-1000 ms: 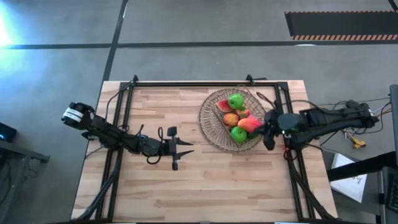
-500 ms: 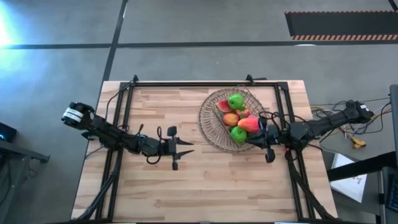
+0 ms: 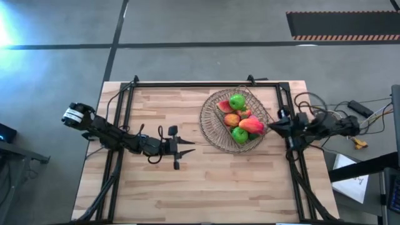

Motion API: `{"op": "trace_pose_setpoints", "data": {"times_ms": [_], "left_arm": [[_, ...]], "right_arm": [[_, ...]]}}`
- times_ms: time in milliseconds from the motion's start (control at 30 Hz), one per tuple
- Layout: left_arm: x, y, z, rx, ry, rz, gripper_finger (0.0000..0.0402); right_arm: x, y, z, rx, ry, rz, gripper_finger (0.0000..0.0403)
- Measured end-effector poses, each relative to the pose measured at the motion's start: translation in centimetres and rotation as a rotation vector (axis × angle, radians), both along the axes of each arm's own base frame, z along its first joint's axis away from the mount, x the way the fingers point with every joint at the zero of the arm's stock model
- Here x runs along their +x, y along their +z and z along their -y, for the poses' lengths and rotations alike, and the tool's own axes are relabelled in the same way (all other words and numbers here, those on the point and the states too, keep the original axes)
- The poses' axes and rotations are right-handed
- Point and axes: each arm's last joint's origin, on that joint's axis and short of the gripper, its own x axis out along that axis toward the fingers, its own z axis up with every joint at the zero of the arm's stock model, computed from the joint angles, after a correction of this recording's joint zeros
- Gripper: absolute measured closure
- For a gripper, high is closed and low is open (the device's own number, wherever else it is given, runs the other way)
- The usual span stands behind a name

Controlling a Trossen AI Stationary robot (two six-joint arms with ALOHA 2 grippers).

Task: Build produce basket
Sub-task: Return to Home Position

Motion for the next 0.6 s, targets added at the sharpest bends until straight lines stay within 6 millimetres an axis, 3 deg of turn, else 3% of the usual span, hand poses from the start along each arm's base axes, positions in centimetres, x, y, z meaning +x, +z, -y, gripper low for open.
{"op": "trace_pose_setpoints", "data": {"times_ms": [167, 333, 600], "left_arm": [[0.1, 0.0, -0.3, -0.07, 0.02, 0.011, 0.03], [-0.2, 0.5, -2.1, -0.157, 0.206, 0.013, 0.03], [-3.5, 2.4, -6.2, -0.249, 0.261, -0.051, 0.0321]], "right_arm": [[0.2, -0.9, -0.1, -0.033, 0.006, -0.015, 0.0394], [1.2, -3.2, -0.3, -0.025, 0.018, -0.071, 0.0394], [2.0, -6.4, -0.5, -0.031, 0.017, -0.044, 0.0394]]}}
